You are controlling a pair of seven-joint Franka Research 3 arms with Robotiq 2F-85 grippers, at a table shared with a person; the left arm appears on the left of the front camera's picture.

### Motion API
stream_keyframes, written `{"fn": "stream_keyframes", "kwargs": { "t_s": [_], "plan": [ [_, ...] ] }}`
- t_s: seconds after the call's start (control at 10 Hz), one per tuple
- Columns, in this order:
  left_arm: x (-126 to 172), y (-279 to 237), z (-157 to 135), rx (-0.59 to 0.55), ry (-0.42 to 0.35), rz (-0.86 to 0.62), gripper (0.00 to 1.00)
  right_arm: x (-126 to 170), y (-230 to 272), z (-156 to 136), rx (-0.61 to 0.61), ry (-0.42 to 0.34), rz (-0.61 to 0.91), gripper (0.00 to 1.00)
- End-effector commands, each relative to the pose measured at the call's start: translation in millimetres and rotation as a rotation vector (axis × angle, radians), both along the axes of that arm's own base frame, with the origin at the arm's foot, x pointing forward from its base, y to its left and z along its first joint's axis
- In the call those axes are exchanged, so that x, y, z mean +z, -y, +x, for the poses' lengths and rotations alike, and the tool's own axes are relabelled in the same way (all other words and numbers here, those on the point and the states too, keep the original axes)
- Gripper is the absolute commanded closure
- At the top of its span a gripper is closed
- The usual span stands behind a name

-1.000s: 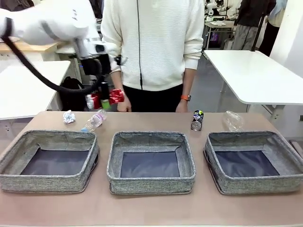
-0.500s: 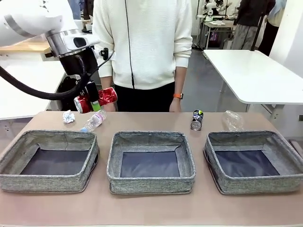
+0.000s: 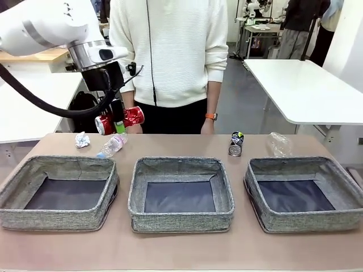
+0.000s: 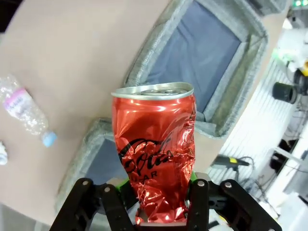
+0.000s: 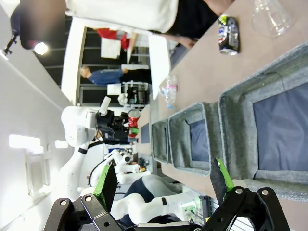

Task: Sort the waste into the appropriate baskets.
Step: Pick up the waste item pointed out by the person.

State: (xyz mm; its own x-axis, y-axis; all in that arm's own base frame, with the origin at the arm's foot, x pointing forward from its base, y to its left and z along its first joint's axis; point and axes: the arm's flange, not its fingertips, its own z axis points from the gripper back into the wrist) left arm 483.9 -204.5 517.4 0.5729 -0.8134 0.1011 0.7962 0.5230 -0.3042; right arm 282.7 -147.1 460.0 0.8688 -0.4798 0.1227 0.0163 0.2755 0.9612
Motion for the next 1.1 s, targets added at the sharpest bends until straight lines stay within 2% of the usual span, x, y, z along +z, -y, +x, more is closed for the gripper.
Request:
{"fn": "stream_keyframes", "kwargs": {
  "t_s": [0.0,0.1,0.2,0.3,0.5,0.6,0.7,1.0],
  "plan": [
    [45,38,-21,0.164,-0.05,0.097,0.72,3,0,2,-0.005,0.018,0.023,0.0],
    [71,64,-42,0.237,-0.031,0.112,0.72,3,0,2,-0.005,0.018,0.023,0.0],
    [96,87,-63,0.354,-0.066,0.111,0.72,3,0,2,-0.005,0.018,0.023,0.0],
    [111,108,-81,0.436,-0.123,0.114,0.72,3,0,2,-0.005,0.018,0.023,0.0],
    [126,141,-109,0.682,-0.279,0.213,0.72,3,0,2,-0.005,0.018,0.023,0.0],
    [136,155,-122,0.771,-0.323,0.208,0.72,3,0,2,-0.005,0.018,0.023,0.0],
    [148,160,-131,0.83,-0.31,0.177,0.72,3,0,2,-0.005,0.018,0.023,0.0],
    [191,171,-154,0.887,-0.161,0.132,0.72,3,0,2,-0.005,0.018,0.023,0.0]
  ]
}}
